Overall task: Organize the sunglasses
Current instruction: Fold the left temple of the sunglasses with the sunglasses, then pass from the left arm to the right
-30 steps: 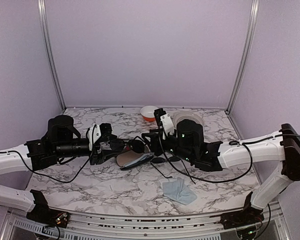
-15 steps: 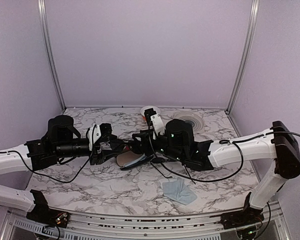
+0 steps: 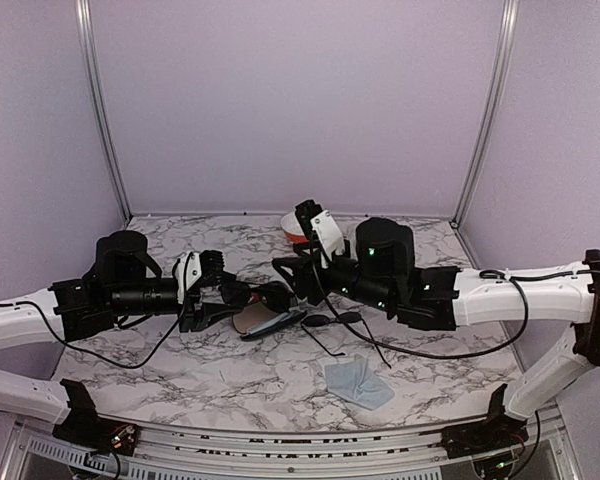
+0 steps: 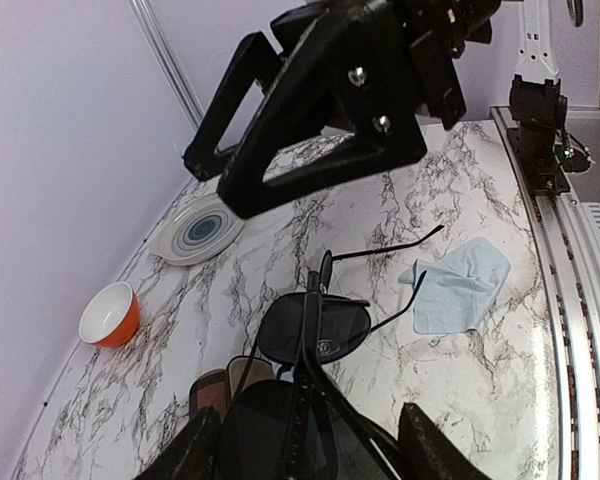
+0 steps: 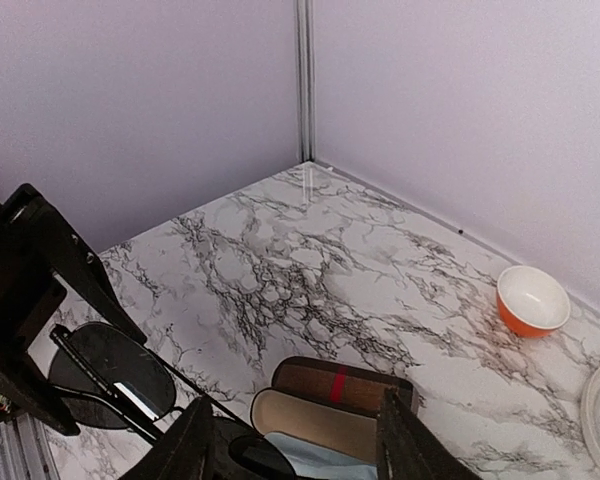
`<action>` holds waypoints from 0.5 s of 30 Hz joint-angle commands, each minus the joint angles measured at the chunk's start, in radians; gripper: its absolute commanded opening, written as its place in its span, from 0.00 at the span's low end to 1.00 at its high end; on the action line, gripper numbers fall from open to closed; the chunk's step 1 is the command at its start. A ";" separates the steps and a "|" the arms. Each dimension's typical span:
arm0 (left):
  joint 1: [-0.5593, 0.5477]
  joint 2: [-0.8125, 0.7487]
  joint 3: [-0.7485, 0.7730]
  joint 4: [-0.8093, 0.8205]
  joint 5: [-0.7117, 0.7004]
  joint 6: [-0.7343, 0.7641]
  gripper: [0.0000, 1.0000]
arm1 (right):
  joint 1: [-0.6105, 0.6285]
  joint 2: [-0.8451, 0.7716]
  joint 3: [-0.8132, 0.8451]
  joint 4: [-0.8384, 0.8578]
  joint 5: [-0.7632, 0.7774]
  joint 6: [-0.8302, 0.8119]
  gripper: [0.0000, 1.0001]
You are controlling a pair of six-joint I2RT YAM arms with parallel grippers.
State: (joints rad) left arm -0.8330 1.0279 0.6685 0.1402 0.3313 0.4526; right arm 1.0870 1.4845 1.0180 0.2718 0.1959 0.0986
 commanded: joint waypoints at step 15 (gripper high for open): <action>0.003 0.008 0.014 -0.010 0.091 0.013 0.49 | -0.082 -0.126 0.068 -0.402 -0.526 -0.341 0.56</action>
State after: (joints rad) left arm -0.8330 1.0286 0.6685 0.1371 0.3901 0.4576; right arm 1.0054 1.3376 1.0271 -0.0475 -0.1776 -0.1650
